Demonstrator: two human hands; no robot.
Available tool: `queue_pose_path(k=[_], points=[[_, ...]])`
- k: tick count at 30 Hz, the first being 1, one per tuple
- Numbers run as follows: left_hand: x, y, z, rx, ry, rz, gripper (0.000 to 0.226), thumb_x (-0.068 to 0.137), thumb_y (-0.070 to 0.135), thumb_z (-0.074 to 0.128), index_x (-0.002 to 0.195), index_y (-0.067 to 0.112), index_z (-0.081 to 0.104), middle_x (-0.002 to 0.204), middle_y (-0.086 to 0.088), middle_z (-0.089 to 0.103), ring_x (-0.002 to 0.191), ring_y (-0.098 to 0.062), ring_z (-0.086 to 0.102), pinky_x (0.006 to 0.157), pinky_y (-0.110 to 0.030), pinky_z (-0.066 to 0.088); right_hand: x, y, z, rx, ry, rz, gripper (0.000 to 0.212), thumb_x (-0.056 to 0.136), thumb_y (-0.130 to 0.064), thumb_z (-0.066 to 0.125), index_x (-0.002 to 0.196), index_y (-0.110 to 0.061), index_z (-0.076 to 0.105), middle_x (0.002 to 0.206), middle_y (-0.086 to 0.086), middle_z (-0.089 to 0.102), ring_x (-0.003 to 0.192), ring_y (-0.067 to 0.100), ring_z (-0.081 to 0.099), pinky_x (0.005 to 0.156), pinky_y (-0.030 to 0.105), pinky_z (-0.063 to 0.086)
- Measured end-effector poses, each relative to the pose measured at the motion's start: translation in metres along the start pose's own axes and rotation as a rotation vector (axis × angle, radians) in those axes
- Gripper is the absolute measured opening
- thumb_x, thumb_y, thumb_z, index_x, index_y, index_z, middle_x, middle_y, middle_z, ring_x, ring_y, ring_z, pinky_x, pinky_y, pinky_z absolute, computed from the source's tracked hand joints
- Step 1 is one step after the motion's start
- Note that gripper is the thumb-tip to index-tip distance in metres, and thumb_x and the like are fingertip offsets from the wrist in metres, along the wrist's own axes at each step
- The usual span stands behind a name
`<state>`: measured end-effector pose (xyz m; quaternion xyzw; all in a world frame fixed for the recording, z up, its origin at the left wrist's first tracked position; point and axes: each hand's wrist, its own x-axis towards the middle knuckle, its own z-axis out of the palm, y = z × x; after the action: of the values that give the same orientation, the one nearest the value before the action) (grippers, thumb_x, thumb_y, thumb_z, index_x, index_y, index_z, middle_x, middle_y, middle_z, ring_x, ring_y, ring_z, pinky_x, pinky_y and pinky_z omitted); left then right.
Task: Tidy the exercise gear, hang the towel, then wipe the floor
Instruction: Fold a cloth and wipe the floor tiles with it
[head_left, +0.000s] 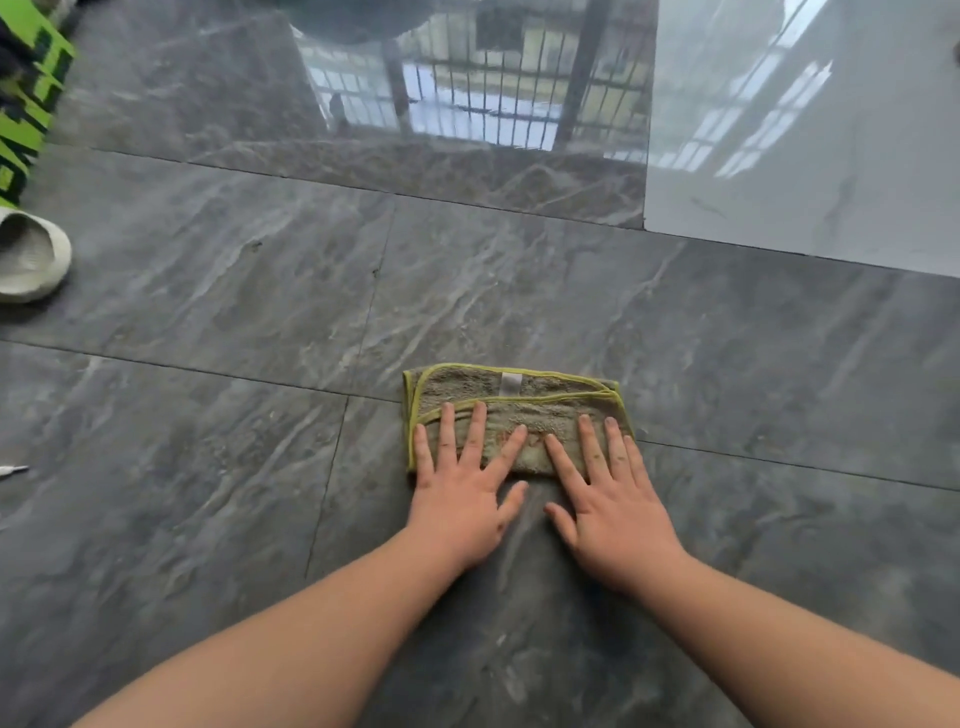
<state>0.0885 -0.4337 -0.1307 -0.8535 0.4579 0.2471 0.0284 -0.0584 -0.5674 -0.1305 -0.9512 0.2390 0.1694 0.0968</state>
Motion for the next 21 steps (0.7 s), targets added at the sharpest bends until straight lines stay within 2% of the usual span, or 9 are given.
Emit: queue_pose_path(k=[1, 3, 5, 7, 10, 13, 16, 19, 21], points=[[0.003, 0.000, 0.002, -0.013, 0.041, 0.005, 0.064, 0.092, 0.062, 0.011, 0.148, 0.049, -0.016, 0.159, -0.002, -0.026, 0.142, -0.036, -0.032, 0.112, -0.062, -0.018, -0.003, 0.004, -0.002, 0.015, 0.019, -0.004, 0.067, 0.093, -0.058, 0.030, 0.155, -0.034, 0.019, 0.163, 0.010, 0.013, 0.151, 0.034, 0.006, 0.118, 0.048, 0.009], [0.008, -0.010, 0.005, -0.034, 0.110, 0.012, 0.063, 0.093, 0.057, 0.012, 0.151, 0.045, -0.008, 0.163, 0.002, -0.012, 0.147, -0.030, -0.021, 0.115, -0.058, -0.015, 0.001, 0.005, -0.009, 0.108, 0.094, 0.034, 0.055, 0.094, -0.049, 0.033, 0.146, -0.036, 0.040, 0.158, 0.004, 0.033, 0.145, 0.030, 0.028, 0.113, 0.046, 0.021], [0.013, -0.027, -0.002, -0.028, 0.118, 0.053, 0.063, 0.094, 0.048, 0.013, 0.154, 0.037, 0.001, 0.164, 0.006, 0.004, 0.150, -0.024, -0.009, 0.119, -0.053, -0.008, 0.016, 0.005, -0.020, 0.236, 0.229, 0.096, 0.040, 0.090, -0.037, 0.042, 0.126, -0.031, 0.060, 0.138, -0.001, 0.053, 0.127, 0.026, 0.046, 0.100, 0.044, 0.032], [0.016, -0.042, -0.012, -0.071, 0.151, 0.104, 0.063, 0.091, 0.035, 0.020, 0.154, 0.028, 0.021, 0.161, 0.006, 0.021, 0.150, -0.023, 0.010, 0.121, -0.049, 0.006, 0.035, 0.007, -0.030, 0.335, 0.316, 0.141, 0.032, 0.084, -0.023, 0.051, 0.114, -0.025, 0.063, 0.123, -0.001, 0.057, 0.114, 0.027, 0.049, 0.092, 0.042, 0.035], [0.025, -0.060, -0.030, -0.251, 0.249, 0.057, 0.050, 0.088, 0.012, 0.043, 0.137, 0.020, 0.051, 0.142, 0.000, 0.051, 0.134, -0.025, 0.041, 0.111, -0.042, 0.030, 0.059, 0.015, -0.043, 0.316, 0.257, 0.196, 0.030, 0.088, -0.016, 0.055, 0.115, -0.024, 0.063, 0.120, 0.000, 0.058, 0.111, 0.028, 0.048, 0.090, 0.041, 0.035], [0.040, -0.066, -0.049, -0.272, 0.196, -0.048, 0.035, 0.087, 0.010, 0.053, 0.119, 0.023, 0.058, 0.122, -0.002, 0.057, 0.116, -0.027, 0.047, 0.099, -0.041, 0.040, 0.067, 0.023, -0.047, 0.175, 0.164, 0.172, 0.032, 0.087, -0.016, 0.056, 0.115, -0.030, 0.062, 0.115, -0.003, 0.058, 0.109, 0.026, 0.048, 0.089, 0.041, 0.034], [0.054, -0.063, -0.065, -0.256, 0.059, -0.092, 0.023, 0.087, 0.014, 0.056, 0.108, 0.022, 0.058, 0.112, -0.008, 0.060, 0.109, -0.031, 0.053, 0.093, -0.042, 0.046, 0.066, 0.028, -0.052, 0.083, 0.135, 0.198, 0.025, 0.085, -0.019, 0.055, 0.107, -0.029, 0.060, 0.107, -0.001, 0.058, 0.106, 0.027, 0.048, 0.089, 0.042, 0.034], [0.061, -0.069, -0.078, -0.281, 0.115, -0.147, 0.013, 0.089, 0.019, 0.056, 0.099, 0.022, 0.062, 0.107, -0.008, 0.063, 0.105, -0.030, 0.056, 0.090, -0.038, 0.045, 0.070, 0.031, -0.059, 0.167, 0.131, 0.303, 0.013, 0.085, -0.025, 0.059, 0.097, -0.024, 0.061, 0.105, 0.002, 0.053, 0.106, 0.029, 0.045, 0.090, 0.042, 0.035], [0.063, -0.074, -0.083, -0.292, 0.176, -0.183, 0.008, 0.089, 0.021, 0.057, 0.094, 0.025, 0.062, 0.103, -0.005, 0.061, 0.104, -0.028, 0.055, 0.088, -0.037, 0.044, 0.073, 0.033, -0.059, 0.316, 0.125, 0.371, 0.014, 0.086, -0.027, 0.063, 0.099, -0.023, 0.061, 0.108, 0.004, 0.053, 0.109, 0.030, 0.046, 0.093, 0.043, 0.039]])
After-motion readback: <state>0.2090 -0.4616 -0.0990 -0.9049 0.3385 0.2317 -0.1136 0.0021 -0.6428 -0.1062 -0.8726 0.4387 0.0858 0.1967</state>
